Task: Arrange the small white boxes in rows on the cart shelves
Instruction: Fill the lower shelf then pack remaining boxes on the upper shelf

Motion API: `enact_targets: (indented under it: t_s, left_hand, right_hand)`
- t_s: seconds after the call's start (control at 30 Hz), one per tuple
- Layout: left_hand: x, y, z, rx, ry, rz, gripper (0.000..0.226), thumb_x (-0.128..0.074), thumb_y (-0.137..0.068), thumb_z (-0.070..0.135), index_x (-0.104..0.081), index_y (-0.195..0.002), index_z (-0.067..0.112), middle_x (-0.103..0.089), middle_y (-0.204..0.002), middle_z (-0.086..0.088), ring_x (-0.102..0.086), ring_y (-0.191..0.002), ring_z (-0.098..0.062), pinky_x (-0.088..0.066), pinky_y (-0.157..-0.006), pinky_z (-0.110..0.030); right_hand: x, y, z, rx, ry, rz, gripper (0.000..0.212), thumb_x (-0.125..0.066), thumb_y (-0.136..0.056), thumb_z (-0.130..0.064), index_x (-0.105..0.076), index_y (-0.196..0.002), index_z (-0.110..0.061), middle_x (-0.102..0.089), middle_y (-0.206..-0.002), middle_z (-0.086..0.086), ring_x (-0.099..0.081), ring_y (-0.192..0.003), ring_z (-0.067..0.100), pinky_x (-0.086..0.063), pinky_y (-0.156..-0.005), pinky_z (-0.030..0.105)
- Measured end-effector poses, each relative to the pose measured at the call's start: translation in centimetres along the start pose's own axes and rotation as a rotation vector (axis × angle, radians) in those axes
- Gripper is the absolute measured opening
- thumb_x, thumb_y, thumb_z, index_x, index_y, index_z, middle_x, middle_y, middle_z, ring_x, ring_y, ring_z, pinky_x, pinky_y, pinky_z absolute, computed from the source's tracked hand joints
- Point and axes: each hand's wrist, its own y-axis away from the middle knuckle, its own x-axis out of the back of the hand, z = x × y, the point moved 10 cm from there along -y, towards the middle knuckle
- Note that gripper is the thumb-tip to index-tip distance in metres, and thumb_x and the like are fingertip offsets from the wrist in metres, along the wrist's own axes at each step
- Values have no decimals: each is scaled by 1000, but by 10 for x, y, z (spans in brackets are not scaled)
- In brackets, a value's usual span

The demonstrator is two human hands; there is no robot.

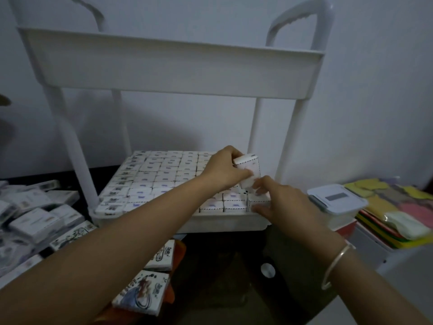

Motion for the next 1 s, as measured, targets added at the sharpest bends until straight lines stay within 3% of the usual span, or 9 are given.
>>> enact_targets:
  t_s: [0.1,0.2,0.37,0.57,0.67,0.8,0.9,0.93,1.0]
  left_hand:
    - [-12,-3,1,-46,-46,-61,40,-80,-76,23,-51,-104,25,-62,-98,5,-65,-85,-12,-52,-72,-25]
    - [-20,-6,6,-110,-89,-98,40,-80,-75,23,-55,-106,25,-68,-97,2,-68,-82,-15,-57,-78,-35]
    - [-25,-11,5,-123,-91,-143,39,-81,-74,25,-58,-105,27,-70,-98,3,-68,-81,-13,-57,-80,-39]
    - [-35,-12,5,-141,-91,-186,39,-81,-73,25,-60,-105,26,-69,-101,2,-68,-84,-14,-55,-85,-39]
    - [-39,-12,3,-147,-81,-193,38,-80,-74,23,-57,-104,24,-67,-102,3,-67,-85,-15,-57,-80,-38]
    - [-30,-15,-7,-102,-36,-114,40,-76,-75,24,-48,-104,27,-59,-101,8,-61,-90,-11,-53,-70,-24]
    - [-30,-15,-14,-18,177,-117,49,-69,-80,22,-50,-123,35,-63,-100,3,-64,-87,-14,-55,-69,-26]
    - [-31,-15,-16,-2,221,-120,48,-66,-82,22,-54,-125,38,-65,-102,3,-65,-89,-13,-55,-70,-25]
    - [-31,-19,-18,19,244,-96,28,-66,-84,24,-65,-111,31,-67,-102,6,-65,-92,-13,-53,-71,-21]
  right_hand:
    - [-7,1,9,-35,-70,7,33,-66,-86,-43,-54,-116,-36,-63,-121,-10,-60,-94,9,-39,-70,21]
    - [-10,2,12,-35,-161,32,29,-68,-84,-42,-62,-112,-36,-65,-118,-11,-50,-71,-5,-36,-65,18]
    - [-10,7,6,13,-124,63,30,-66,-86,-41,-66,-114,-33,-60,-124,-11,-54,-90,0,-45,-82,20]
    - [-7,14,1,53,-74,131,27,-62,-88,-41,-69,-112,-31,-57,-117,-12,-52,-85,1,-36,-69,13]
    - [-7,16,1,58,-104,155,26,-64,-88,-40,-71,-110,-28,-60,-111,-10,-47,-79,0,-29,-63,10]
    - [-6,20,1,50,-103,180,24,-62,-89,-39,-71,-109,-29,-61,-112,-9,-55,-81,4,-35,-64,13]
    - [-7,22,2,40,-123,191,26,-59,-89,-42,-70,-108,-30,-60,-111,-10,-60,-83,7,-42,-66,15]
    - [-8,22,3,37,-128,191,26,-58,-89,-42,-70,-108,-30,-59,-110,-10,-60,-83,6,-43,-65,15]
    - [-9,22,5,26,-138,196,25,-59,-89,-42,-70,-108,-30,-59,-109,-11,-60,-84,6,-37,-62,9]
